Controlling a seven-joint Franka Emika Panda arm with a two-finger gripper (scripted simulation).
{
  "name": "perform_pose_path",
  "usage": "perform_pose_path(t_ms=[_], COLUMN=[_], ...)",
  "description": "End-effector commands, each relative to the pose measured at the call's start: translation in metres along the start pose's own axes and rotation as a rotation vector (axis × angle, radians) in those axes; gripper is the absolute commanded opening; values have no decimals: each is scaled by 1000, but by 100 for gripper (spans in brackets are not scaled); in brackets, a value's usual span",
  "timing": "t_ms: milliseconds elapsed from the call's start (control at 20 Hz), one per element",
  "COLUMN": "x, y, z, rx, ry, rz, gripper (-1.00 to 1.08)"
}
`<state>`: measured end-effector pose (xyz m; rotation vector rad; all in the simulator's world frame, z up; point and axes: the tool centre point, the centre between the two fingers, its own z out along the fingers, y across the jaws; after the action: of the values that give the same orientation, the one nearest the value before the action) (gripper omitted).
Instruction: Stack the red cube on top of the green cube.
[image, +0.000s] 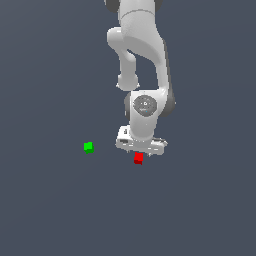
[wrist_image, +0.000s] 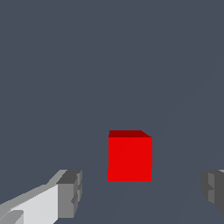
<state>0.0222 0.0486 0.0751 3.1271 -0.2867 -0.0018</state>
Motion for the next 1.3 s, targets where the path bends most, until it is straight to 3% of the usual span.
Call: perform_pose_path(t_ms=[0,650,1250], x=[2,3,2], y=[-3,-4,-3], z=[5,9,54], rx=[1,1,2], ry=[1,1,1], rz=[18,20,19], gripper=[100,100,100])
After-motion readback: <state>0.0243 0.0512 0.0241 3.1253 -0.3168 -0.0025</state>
